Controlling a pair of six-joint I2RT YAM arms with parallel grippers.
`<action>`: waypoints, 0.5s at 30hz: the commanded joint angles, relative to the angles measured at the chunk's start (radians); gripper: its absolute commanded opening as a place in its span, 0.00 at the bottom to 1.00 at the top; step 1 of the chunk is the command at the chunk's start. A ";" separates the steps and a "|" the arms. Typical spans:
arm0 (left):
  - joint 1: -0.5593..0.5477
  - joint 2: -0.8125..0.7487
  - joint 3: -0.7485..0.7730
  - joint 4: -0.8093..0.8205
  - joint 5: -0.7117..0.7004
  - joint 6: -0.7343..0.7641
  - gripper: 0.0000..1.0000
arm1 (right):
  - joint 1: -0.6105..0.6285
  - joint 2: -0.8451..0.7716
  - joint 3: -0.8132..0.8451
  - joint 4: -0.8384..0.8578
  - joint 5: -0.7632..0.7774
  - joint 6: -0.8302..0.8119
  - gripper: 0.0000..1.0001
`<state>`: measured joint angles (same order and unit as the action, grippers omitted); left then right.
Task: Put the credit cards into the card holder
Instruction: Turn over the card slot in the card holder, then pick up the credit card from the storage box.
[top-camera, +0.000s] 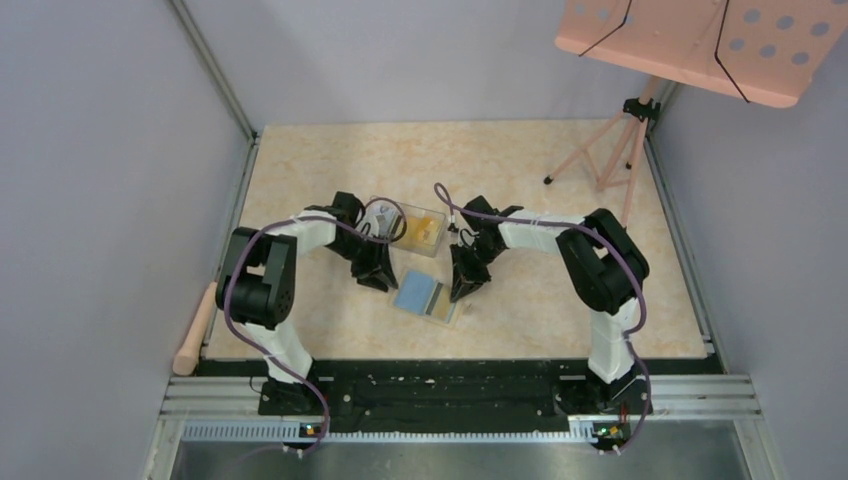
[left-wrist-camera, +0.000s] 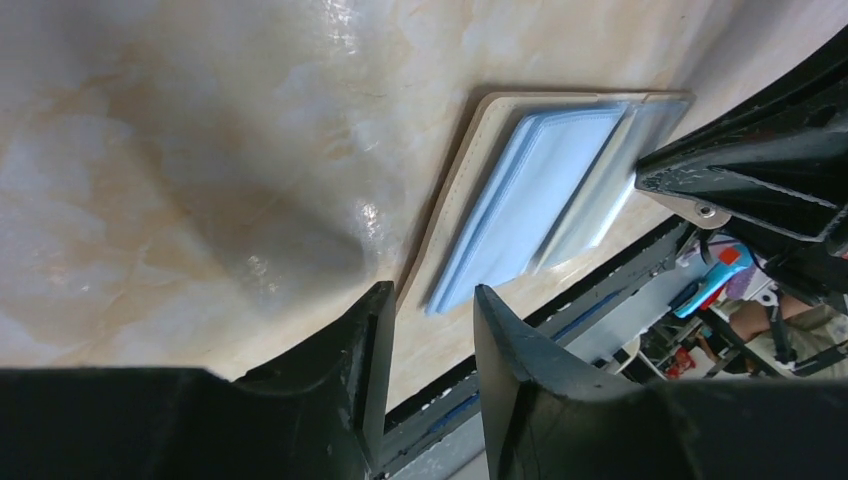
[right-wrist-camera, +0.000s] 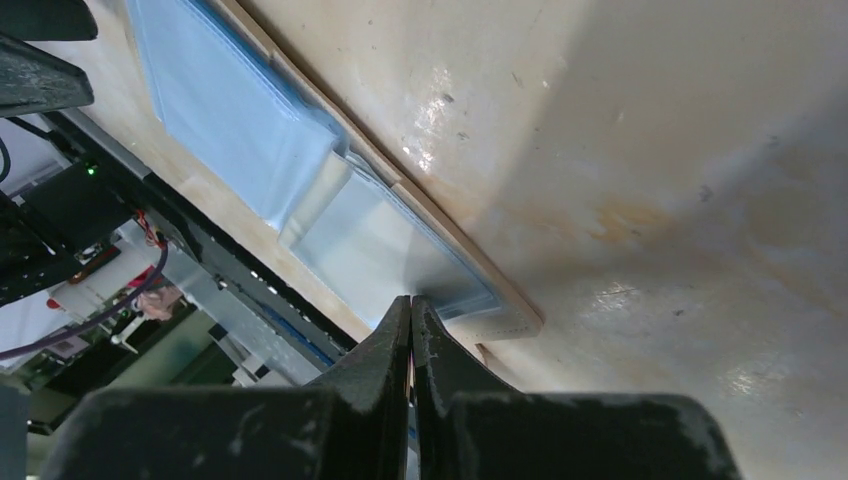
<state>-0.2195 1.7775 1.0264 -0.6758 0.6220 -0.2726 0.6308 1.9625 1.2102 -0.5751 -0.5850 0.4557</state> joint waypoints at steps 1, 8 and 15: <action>-0.039 -0.007 -0.015 0.008 -0.014 0.040 0.39 | 0.008 0.014 0.016 -0.029 0.032 -0.018 0.00; -0.115 -0.024 -0.077 0.043 -0.016 0.009 0.38 | -0.013 -0.006 0.061 -0.029 0.074 0.015 0.13; -0.189 -0.040 -0.059 0.017 0.042 0.051 0.40 | -0.096 -0.107 0.045 0.051 0.064 0.088 0.37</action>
<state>-0.3630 1.7679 0.9749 -0.6235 0.6182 -0.2565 0.5919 1.9472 1.2446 -0.5980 -0.5495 0.4984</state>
